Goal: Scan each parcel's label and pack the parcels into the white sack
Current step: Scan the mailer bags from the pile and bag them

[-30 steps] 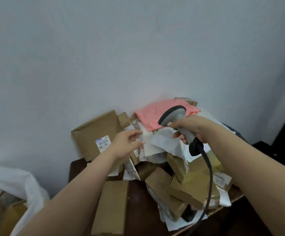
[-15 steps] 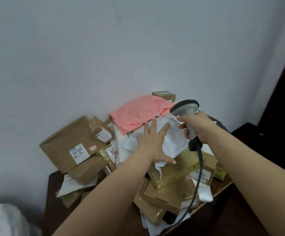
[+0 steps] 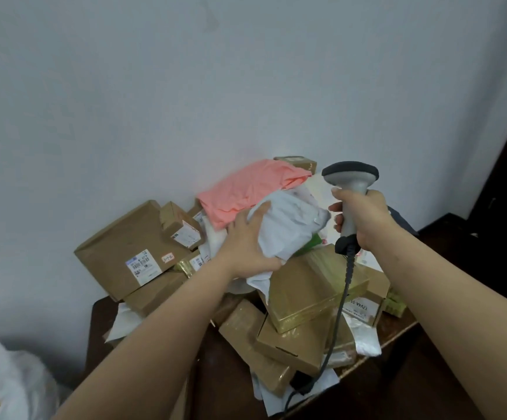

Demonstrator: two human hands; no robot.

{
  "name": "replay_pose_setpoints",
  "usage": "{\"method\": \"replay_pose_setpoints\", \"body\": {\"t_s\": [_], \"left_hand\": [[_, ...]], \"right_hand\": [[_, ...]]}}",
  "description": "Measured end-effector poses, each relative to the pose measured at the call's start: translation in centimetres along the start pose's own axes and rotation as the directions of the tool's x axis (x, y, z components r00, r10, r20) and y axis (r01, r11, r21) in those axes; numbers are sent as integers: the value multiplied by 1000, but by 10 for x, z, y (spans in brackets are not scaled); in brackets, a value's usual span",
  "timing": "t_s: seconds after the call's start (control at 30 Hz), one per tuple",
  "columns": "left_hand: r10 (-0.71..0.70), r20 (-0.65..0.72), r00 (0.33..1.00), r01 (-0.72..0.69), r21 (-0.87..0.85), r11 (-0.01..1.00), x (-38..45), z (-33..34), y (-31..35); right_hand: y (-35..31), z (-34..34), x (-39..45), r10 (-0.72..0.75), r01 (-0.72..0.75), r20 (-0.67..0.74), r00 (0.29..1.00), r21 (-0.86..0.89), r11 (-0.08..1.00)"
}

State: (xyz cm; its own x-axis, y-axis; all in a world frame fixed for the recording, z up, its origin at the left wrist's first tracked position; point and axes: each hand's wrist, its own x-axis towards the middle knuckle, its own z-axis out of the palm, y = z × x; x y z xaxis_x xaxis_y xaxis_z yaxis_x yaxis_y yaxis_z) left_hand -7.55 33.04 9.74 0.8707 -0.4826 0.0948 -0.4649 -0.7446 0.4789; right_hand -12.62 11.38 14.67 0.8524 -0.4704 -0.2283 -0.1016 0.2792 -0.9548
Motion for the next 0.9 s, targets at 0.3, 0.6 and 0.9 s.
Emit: {"method": "replay_pose_setpoints", "body": {"t_s": [0.3, 0.6, 0.9], "left_hand": [[-118, -18, 993, 67, -731, 679, -40, -73, -36], [-244, 83, 966, 70, -996, -61, -91, -84, -46], [-562, -9, 827, 244, -895, 374, -135, -93, -93]], "right_hand": [[16, 17, -2, 80, -84, 78, 994, 53, 995], [37, 56, -22, 71, -69, 201, 977, -18, 997], [59, 93, -57, 54, -45, 279, 959, -36, 998]]}}
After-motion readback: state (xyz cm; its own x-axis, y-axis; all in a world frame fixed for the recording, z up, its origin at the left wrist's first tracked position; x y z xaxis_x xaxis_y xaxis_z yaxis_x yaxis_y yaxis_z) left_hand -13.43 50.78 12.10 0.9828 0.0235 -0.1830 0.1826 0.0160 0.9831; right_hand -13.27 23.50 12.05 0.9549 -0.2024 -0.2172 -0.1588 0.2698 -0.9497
